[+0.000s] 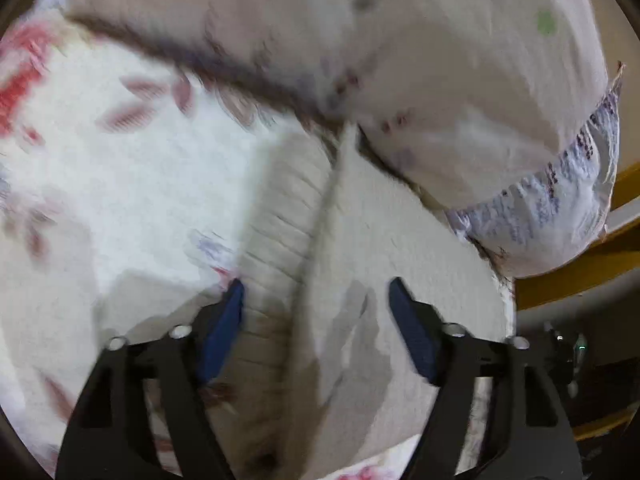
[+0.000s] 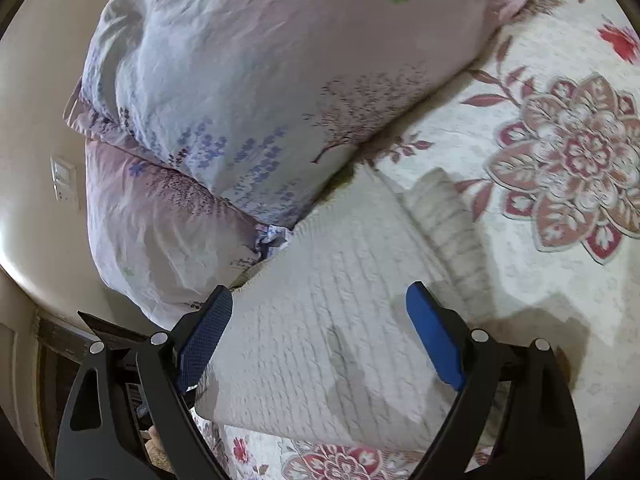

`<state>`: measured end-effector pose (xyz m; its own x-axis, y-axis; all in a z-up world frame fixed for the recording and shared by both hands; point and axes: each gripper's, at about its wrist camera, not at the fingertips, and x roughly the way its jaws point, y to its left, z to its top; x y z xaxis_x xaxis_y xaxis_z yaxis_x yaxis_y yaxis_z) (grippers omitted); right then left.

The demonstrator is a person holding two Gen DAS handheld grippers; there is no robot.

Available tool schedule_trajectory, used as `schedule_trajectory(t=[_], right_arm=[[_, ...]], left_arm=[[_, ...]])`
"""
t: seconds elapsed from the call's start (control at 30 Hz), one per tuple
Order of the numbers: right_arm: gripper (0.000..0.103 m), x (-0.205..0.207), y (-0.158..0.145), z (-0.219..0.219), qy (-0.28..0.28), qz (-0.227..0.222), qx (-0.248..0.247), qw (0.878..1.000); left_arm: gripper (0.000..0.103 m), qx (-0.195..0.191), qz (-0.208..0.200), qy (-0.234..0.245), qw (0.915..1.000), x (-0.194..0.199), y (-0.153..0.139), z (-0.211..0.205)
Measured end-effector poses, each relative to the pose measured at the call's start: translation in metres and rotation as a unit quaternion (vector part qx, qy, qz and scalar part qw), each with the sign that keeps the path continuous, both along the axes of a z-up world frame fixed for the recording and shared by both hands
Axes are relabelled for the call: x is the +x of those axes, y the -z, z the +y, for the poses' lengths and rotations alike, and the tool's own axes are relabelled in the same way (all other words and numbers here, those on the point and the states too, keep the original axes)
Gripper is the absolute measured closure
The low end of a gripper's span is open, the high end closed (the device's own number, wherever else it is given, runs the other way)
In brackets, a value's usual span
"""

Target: Fold small clothes

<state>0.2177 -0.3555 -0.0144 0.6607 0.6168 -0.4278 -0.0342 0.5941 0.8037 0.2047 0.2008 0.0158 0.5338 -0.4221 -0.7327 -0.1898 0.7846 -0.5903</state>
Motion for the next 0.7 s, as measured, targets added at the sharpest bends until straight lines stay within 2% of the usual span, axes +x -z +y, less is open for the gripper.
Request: schedule_trajectory(t=[0.03, 0.07, 0.13, 0.23, 0.3, 0.37, 0.43, 0.47, 0.53, 0.57, 0.63, 0.67, 0.7], right_arm=[[0.012, -0.002, 0.003, -0.003, -0.002, 0.003, 0.003, 1.0], [0.012, -0.005, 0.005, -0.006, -0.005, 0.006, 0.004, 1.0], [0.012, -0.007, 0.006, -0.012, -0.009, 0.011, 0.005, 1.0], [0.012, -0.013, 0.003, -0.026, -0.005, 0.009, 0.001, 1.0], [0.012, -0.018, -0.002, -0.041, 0.005, 0.002, -0.006, 1.0], [0.012, -0.02, -0.007, -0.054, 0.016, -0.004, -0.01, 1.0], [0.012, -0.02, -0.012, -0.068, 0.031, -0.009, -0.014, 0.999], [0.012, -0.019, -0.013, -0.074, 0.037, -0.011, -0.015, 0.999], [0.012, -0.014, -0.013, -0.086, 0.047, -0.01, -0.014, 0.999], [0.012, -0.01, -0.013, -0.089, 0.046, -0.008, -0.013, 0.999], [0.01, -0.001, -0.01, -0.095, 0.037, 0.005, -0.005, 0.999], [0.005, 0.002, -0.008, -0.097, 0.03, 0.01, -0.001, 1.0], [0.002, 0.006, -0.008, -0.096, 0.022, 0.014, 0.002, 1.0]], left_arm=[[0.05, -0.009, -0.004, 0.001, 1.0, 0.002, 0.002, -0.007], [0.08, -0.02, 0.006, 0.002, 0.9998, 0.007, 0.007, -0.012], [0.082, -0.049, 0.007, -0.017, 0.9986, 0.008, 0.006, -0.017], [0.085, -0.096, -0.026, -0.022, 0.9949, 0.006, -0.016, -0.034], [0.085, -0.138, -0.064, 0.002, 0.9884, 0.009, -0.044, -0.063], [0.086, -0.172, -0.099, 0.047, 0.979, 0.02, -0.072, -0.11], [0.086, -0.208, -0.118, 0.09, 0.9669, 0.035, -0.087, -0.164], [0.085, -0.235, -0.118, 0.116, 0.9578, 0.046, -0.089, -0.202], [0.078, -0.262, -0.095, 0.169, 0.9455, 0.066, -0.079, -0.27], [0.07, -0.266, -0.076, 0.187, 0.9426, 0.072, -0.072, -0.291], [0.066, -0.268, -0.04, 0.197, 0.942, 0.075, -0.062, -0.31], [0.052, -0.268, -0.045, 0.196, 0.9422, 0.071, -0.062, -0.307], [0.033, -0.247, -0.067, 0.191, 0.9476, 0.064, -0.067, -0.296]])
